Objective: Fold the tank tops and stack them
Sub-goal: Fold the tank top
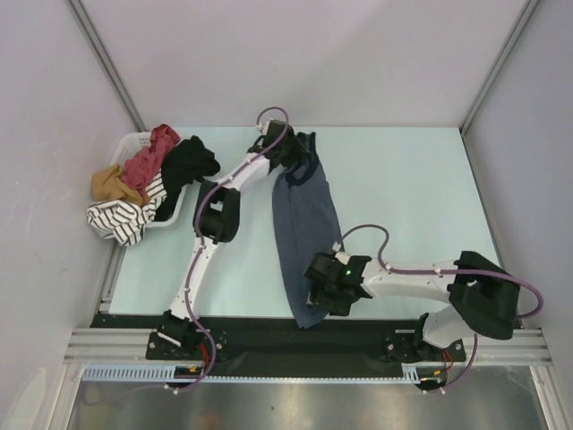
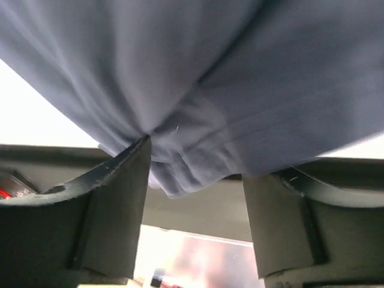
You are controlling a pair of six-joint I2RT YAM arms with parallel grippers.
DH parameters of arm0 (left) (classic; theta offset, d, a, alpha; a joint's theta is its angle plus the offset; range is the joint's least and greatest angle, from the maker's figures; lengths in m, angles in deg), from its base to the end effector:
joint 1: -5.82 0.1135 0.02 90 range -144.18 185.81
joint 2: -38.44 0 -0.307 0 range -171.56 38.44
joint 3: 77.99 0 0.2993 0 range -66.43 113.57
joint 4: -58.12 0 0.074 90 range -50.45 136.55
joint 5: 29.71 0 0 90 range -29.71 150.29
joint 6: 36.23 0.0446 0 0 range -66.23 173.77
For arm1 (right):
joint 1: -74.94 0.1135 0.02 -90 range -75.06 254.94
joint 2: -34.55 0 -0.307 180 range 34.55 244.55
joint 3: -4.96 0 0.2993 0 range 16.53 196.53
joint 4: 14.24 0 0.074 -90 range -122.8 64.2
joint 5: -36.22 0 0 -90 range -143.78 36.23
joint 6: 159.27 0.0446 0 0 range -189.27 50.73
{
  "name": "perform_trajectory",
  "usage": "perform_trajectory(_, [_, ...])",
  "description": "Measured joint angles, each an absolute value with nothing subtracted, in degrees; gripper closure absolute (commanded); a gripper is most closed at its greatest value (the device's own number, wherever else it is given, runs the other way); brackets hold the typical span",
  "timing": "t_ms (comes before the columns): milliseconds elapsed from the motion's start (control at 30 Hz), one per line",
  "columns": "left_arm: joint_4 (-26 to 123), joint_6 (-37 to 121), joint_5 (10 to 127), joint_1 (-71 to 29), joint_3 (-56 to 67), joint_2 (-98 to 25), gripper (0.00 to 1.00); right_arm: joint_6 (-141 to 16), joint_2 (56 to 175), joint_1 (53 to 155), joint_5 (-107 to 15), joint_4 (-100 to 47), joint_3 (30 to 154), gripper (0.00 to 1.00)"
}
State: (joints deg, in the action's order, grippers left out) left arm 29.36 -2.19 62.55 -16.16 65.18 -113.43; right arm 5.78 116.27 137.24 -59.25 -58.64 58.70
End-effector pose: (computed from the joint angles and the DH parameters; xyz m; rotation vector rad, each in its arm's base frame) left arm 0.6306 -0.2564 0.1409 -0.6624 2.2460 -0.7628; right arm 0.1320 0.2423 0.1640 0.3455 2.8982 0.3707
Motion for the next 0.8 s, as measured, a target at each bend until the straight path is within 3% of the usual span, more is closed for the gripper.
perform_trajectory(67, [31.0, -1.64, 63.32, -18.59, 66.56, -114.59, 0.34, 6.32, 118.95, 139.87, -59.45, -60.13, 62.15, 0.17])
perform_trajectory(133, [32.05, -1.03, 64.28, -20.49, 66.56, -114.59, 0.27, 5.78, 119.44, 141.26, -61.52, -62.91, 65.8, 0.13])
perform_trajectory(200, [32.8, 0.35, 65.7, -21.98, 66.49, -114.44, 0.19, 3.96, 118.5, 141.96, -64.34, -64.63, 68.71, 0.12])
perform_trajectory(267, [33.36, 1.59, 67.73, -22.48, 65.27, -113.41, 0.17, 1.8, 116.59, 142.2, -66.79, -65.44, 70.02, 0.12])
perform_trajectory(367, [34.74, 2.64, 70.64, -20.88, 56.27, -107.47, 0.13, -3.05, 111.87, 140.78, -70.09, -66.91, 70.24, 0.12])
perform_trajectory(433, [35.16, 3.41, 71.95, -18.44, 48.64, -101.8, 0.06, -6.83, 108.68, 138.03, -71.53, -67.37, 70.24, 0.12])
perform_trajectory(600, [30.85, 8.72, 69.92, -11.22, 40.66, -88.91, 0.02, -19.73, 103.02, 123.82, -70.24, -64.31, 70.18, 0.22])
perform_trajectory(800, [30.15, 15.62, 68.02, -9.93, 29.86, -72.41, 0.11, -33.61, 107.76, 102.66, -59.14, -53.77, 70.33, 0.39])
